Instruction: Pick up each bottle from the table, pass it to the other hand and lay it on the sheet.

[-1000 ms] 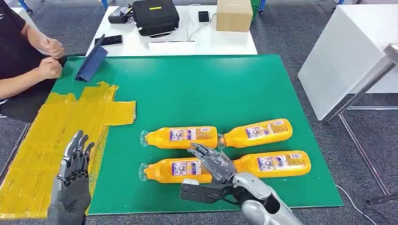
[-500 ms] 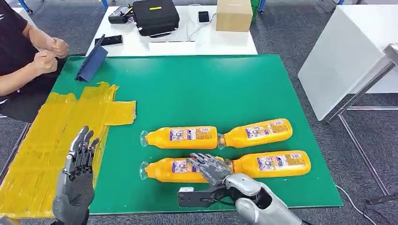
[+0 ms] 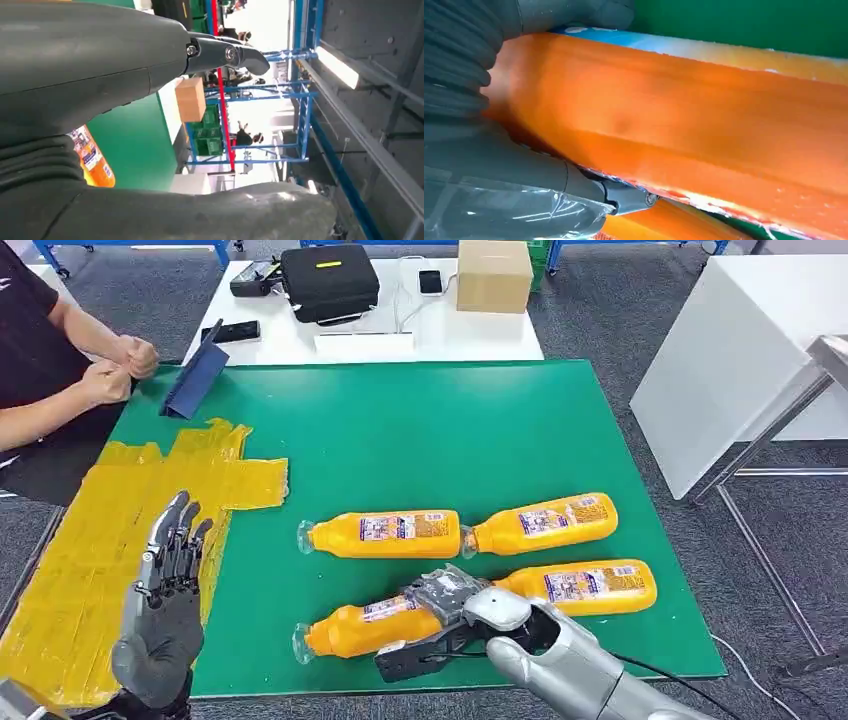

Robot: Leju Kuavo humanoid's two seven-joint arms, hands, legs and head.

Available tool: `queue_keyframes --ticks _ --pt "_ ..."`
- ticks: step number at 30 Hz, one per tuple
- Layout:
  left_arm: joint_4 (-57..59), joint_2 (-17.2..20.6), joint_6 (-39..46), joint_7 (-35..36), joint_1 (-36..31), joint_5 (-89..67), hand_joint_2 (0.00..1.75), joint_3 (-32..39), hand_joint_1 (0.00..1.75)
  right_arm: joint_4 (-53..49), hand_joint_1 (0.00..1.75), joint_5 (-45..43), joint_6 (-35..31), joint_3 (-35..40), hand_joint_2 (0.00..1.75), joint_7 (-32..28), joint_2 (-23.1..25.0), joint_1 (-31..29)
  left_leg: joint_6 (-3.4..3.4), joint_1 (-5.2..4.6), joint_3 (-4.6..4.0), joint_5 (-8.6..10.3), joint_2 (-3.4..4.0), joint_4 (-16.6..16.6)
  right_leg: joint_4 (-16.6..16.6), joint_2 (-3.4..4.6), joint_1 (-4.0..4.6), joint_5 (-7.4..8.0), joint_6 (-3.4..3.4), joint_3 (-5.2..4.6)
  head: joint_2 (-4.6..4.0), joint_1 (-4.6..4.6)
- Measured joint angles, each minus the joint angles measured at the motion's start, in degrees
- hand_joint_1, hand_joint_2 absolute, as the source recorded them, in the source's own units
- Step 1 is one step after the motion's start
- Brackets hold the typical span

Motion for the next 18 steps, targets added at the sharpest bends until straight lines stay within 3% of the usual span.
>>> queue_keyframes --ticks 4,5,12,18 --pt "0.00 -0.33 2.83 1.04 0.19 0.19 0.00 -0.20 0.00 0.00 1.75 -4.31 -5.28 -1.74 1.75 2.13 0.30 1.52 0.01 0.00 0.02 0.02 -0.01 0.00 0.00 -0.01 0.00 0.01 0.01 0.08 0.00 0.00" --pt "-0.02 -0.41 3.71 1.59 0.39 0.87 1.75 -0.17 0.00 -0.29 1.75 -5.91 -6.87 -2.85 1.75 2.47 0.55 2.49 0.01 0.00 0.03 0.02 -0.01 0.00 0.00 -0.01 0.00 0.01 0.01 0.10 0.00 0.02" --pt "-0.15 -1.14 6.49 4.59 5.63 9.45 1.75 1.05 0.00 -10.55 1.75 -16.35 -23.74 -13.47 1.75 -4.16 1.73 15.87 0.05 -0.03 -0.46 0.06 -0.18 0.02 0.02 -0.04 0.00 0.04 0.06 0.32 0.00 0.02" --pt "-0.17 -1.92 4.11 7.63 9.26 19.15 1.75 3.08 0.00 -26.02 1.75 -21.40 -28.79 -20.00 1.75 -7.41 2.10 23.28 0.00 0.00 -0.72 0.01 -0.17 0.01 0.02 -0.03 0.01 -0.01 0.02 -0.05 0.00 -0.02"
